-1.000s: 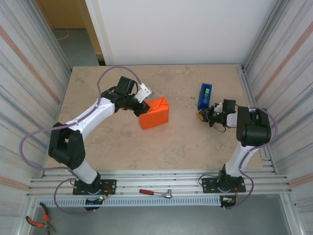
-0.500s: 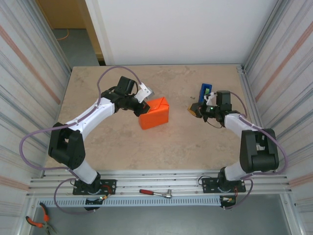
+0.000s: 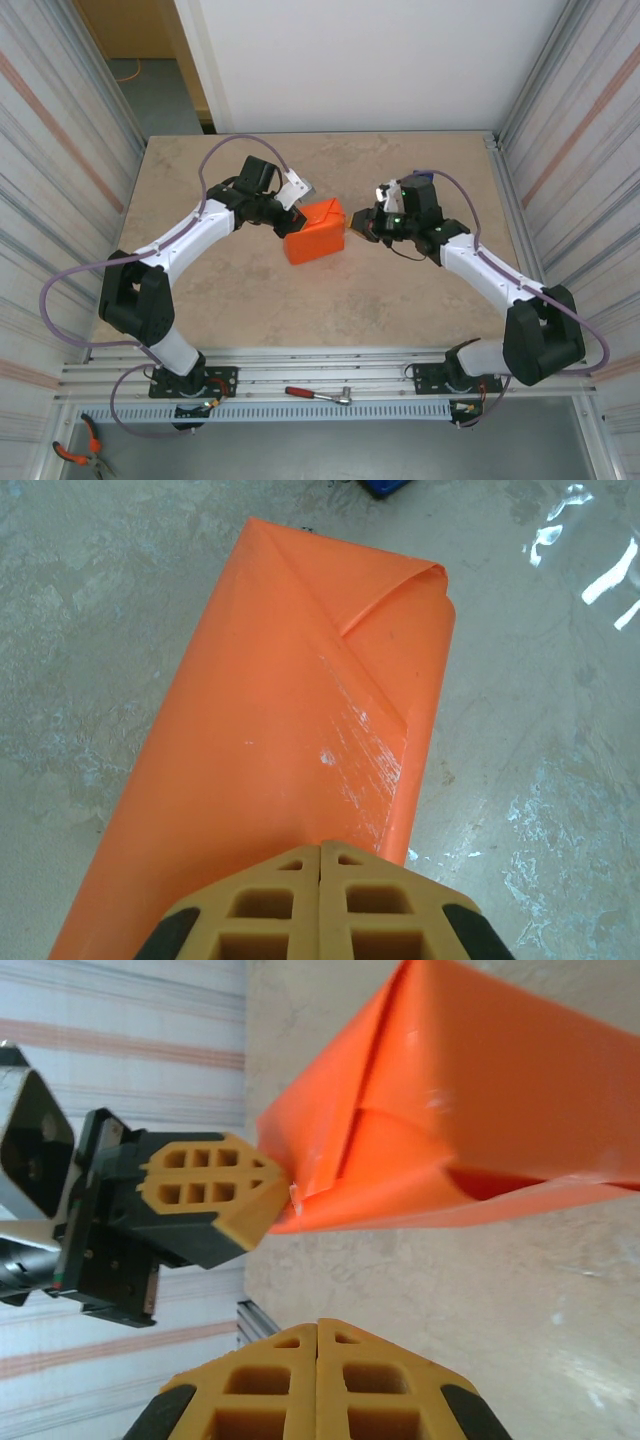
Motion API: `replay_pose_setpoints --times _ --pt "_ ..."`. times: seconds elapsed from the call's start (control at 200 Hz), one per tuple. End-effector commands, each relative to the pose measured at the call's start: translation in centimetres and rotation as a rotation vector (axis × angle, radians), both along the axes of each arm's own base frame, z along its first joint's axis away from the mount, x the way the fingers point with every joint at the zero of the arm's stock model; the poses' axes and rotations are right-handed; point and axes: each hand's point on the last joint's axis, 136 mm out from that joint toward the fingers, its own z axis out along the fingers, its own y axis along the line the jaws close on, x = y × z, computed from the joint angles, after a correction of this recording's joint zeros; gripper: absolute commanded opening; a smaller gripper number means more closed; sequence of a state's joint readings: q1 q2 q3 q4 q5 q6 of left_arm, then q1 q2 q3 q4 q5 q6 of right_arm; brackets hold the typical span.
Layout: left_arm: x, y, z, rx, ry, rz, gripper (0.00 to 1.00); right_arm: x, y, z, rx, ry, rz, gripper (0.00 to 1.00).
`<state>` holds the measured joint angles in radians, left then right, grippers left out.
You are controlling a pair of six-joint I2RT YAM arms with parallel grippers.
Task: Wrap the gift box in paper
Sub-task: Tear off the tape with the cutter, then stick the wrapping paper to the gift box.
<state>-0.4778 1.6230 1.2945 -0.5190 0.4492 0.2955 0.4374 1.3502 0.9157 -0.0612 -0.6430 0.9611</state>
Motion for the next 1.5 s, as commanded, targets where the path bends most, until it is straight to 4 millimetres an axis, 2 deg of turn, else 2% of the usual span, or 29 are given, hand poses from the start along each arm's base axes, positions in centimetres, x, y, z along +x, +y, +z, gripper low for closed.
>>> replay_pose_setpoints --times 0.0,0.291,0.581,0.882,1.137,1.498 --pt "-1.4 1.2 -4.7 0.109 0.111 -0.002 0.0 0.9 1.6 0.7 -0.001 0.008 -0.032 0.0" --pt "-1.5 1.2 -4.7 0.107 0.115 -0.001 0.0 1.5 5.5 0.4 0.004 0.032 0.003 0.0" --pt "-1.5 1.2 -4.7 0.106 0.113 -0.001 0.0 2.5 6.7 0.5 0.005 0.029 0.014 0.0" --pt "-1.6 1.3 -4.8 0.108 0.115 -0.003 0.0 3.2 7.2 -0.4 -0.012 0.044 0.024 0.0" --pt "-1.5 1.3 -4.7 0.109 0.113 -0.002 0.0 3.5 6.9 -1.5 -0.034 0.06 0.018 0.0" --pt "-1.6 1.3 -4.6 0.107 0.11 -0.003 0.0 2.8 5.0 -5.9 -0.208 0.175 0.003 0.0"
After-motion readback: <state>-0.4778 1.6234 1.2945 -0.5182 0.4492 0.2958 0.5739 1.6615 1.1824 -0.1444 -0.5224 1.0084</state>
